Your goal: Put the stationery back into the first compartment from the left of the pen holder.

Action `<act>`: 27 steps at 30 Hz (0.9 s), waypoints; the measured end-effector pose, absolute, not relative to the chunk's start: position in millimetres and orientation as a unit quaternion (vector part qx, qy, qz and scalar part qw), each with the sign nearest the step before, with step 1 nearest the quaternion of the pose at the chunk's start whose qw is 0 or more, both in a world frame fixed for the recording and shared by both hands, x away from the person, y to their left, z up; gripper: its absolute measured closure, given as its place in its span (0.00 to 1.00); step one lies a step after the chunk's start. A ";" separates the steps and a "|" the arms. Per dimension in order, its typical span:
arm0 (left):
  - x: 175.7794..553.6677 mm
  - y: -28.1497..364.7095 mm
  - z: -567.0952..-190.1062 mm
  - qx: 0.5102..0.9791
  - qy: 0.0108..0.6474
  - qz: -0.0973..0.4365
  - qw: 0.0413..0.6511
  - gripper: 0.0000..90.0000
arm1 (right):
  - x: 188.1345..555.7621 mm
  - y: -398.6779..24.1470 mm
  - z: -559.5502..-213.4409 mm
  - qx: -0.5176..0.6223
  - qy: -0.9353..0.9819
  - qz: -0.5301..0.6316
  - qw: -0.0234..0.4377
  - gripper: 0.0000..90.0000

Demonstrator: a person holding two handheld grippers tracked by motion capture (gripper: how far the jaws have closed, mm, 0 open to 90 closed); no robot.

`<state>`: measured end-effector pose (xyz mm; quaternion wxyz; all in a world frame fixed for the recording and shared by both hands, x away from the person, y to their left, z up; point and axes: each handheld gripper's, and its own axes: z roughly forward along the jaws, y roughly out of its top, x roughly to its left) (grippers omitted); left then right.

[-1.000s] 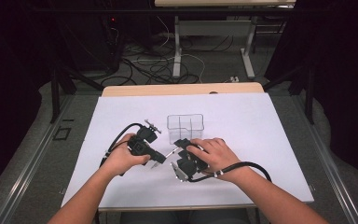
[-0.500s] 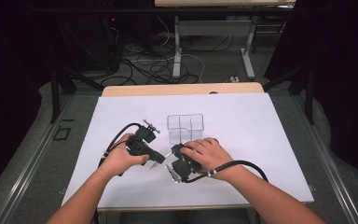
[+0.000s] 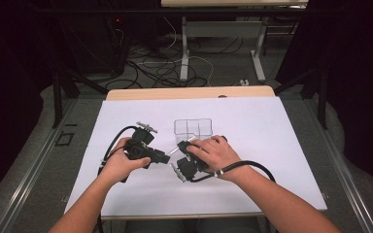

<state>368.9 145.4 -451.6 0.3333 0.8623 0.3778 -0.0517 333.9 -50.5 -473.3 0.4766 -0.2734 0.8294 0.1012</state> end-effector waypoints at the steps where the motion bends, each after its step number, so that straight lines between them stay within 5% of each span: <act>1: 367.7 148.1 -451.4 0.859 0.379 -0.049 0.340 0.67 | 337.2 -50.8 -470.9 -0.272 0.827 0.097 0.482 0.88; 12: 356.2 182.3 -460.1 0.843 0.383 0.034 0.377 0.49 | 374.5 -58.1 -448.7 -0.150 0.840 0.170 0.493 0.88; 17: 351.8 196.1 -475.4 0.831 0.396 0.075 0.384 0.45 | 388.9 -54.3 -435.3 -0.049 0.849 0.295 0.435 0.88; 21: 349.0 202.0 -487.9 0.814 0.426 0.077 0.387 0.43 | 405.4 -51.6 -430.0 0.043 0.846 0.409 0.340 0.88; 27: 347.6 204.6 -501.2 0.805 0.433 0.087 0.395 0.32 | 428.7 -54.1 -437.5 0.137 0.833 0.469 0.259 0.88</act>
